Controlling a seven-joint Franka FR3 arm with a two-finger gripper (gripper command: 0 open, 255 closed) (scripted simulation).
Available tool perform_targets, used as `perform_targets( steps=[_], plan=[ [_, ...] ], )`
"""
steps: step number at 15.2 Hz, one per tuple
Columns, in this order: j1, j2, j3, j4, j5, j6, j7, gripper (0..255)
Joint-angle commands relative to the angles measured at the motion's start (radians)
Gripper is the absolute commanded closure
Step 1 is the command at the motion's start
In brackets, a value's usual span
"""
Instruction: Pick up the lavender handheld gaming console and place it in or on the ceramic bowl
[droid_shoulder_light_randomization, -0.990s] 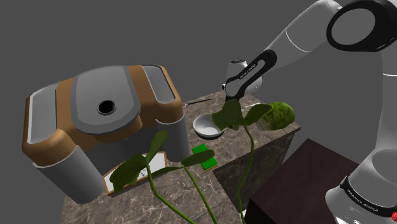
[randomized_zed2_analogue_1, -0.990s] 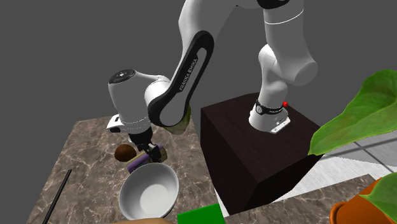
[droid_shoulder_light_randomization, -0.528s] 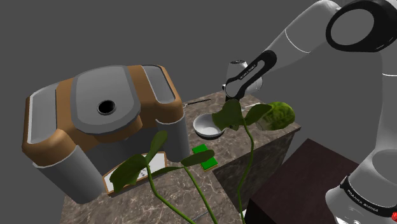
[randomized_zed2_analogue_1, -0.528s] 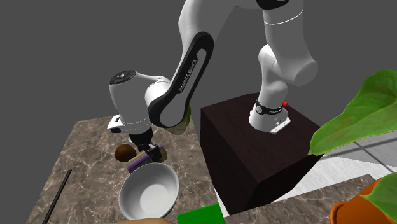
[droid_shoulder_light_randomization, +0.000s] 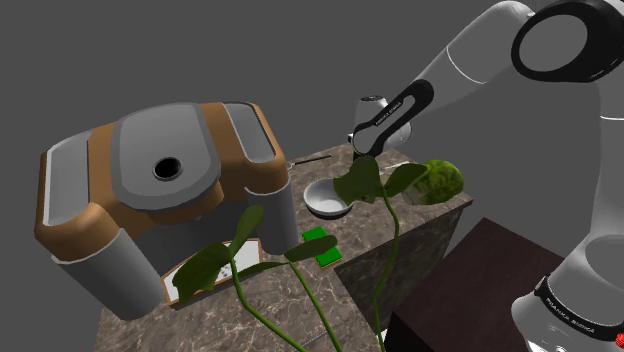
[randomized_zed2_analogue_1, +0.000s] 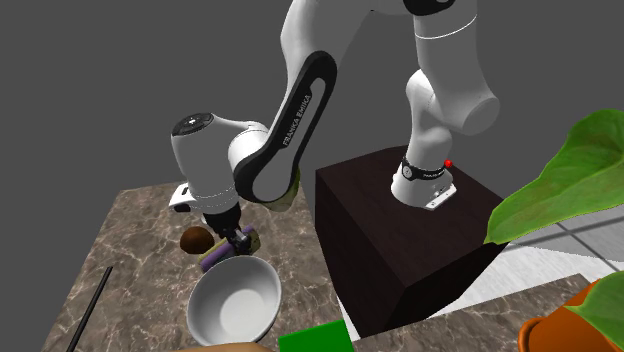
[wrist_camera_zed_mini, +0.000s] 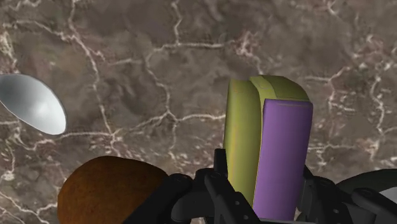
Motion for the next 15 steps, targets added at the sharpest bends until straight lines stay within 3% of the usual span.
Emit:
perform_targets(
  steps=[1, 15],
  plan=[
    [0.000, 0.002, 0.000, -0.004, 0.000, -0.003, 0.000, 255],
    [-0.006, -0.127, 0.007, 0.002, 0.013, -0.138, -0.003, 255]
  ],
)
